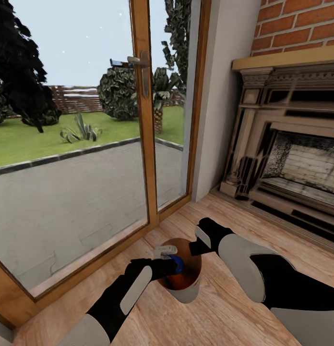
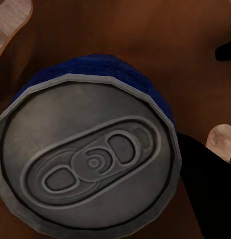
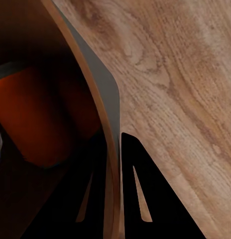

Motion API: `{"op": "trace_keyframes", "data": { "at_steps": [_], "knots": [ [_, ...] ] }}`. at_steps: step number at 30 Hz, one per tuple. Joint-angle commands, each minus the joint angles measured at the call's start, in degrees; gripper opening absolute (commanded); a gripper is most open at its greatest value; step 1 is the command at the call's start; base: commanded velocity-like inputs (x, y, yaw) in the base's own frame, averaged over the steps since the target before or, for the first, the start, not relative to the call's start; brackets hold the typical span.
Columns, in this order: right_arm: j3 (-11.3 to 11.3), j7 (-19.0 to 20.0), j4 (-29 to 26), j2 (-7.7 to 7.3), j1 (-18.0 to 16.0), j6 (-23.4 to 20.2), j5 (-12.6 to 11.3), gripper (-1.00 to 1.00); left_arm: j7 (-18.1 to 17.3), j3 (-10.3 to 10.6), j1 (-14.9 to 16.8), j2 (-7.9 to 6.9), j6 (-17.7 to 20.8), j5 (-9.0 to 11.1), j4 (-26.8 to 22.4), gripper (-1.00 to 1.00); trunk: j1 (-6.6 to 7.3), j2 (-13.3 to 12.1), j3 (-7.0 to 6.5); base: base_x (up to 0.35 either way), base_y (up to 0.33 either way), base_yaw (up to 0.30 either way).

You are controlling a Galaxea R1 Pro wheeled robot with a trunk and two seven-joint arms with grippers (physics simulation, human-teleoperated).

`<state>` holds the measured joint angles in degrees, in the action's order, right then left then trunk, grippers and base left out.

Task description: Put the three can of soda from the living room inside the tash can in the kitchen.

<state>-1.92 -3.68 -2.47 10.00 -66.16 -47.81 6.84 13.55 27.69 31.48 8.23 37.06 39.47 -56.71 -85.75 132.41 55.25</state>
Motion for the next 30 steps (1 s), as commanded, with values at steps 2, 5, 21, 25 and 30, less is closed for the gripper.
{"op": "trace_keyframes", "data": {
  "at_steps": [2, 5, 21, 25, 30],
  "knots": [
    [-0.55, 0.34, -0.01, 0.0, -0.02, 0.02, -0.65, -1.0, -0.01, 0.0, 0.02, 0.07, -0.16, -0.21, 0.17, -1.0, 0.0, 0.0, -0.01, 0.0, 0.0, 0.0],
    [-0.55, 0.34, 0.04, 0.0, -0.02, 0.01, -0.67, -1.0, -0.01, -0.01, 0.02, 0.14, -0.24, -0.28, 0.23, -1.0, 0.0, 0.0, -0.01, 0.0, 0.0, 0.0],
    [-0.58, 0.34, 0.35, 0.0, 0.03, -0.08, -0.69, -1.0, -0.01, -0.01, 0.08, 0.47, -2.59, -1.22, 2.19, 1.0, 0.0, 0.0, -0.01, 0.0, 0.0, 0.0],
    [-0.61, 0.34, 0.36, 0.0, -0.01, -0.08, -0.69, -1.0, -0.01, 0.04, 0.05, 0.43, -2.73, -1.18, 2.2, 1.0, 0.0, 0.0, -0.01, 0.0, 0.0, 0.0],
    [-0.65, 0.34, 0.27, 0.0, -0.02, -0.09, -0.62, -1.0, -0.13, 0.07, 0.0, 0.15, -2.56, -1.08, 1.34, 1.0, 0.0, 0.0, -0.01, 0.0, 0.0, 0.0]
  ]
}}
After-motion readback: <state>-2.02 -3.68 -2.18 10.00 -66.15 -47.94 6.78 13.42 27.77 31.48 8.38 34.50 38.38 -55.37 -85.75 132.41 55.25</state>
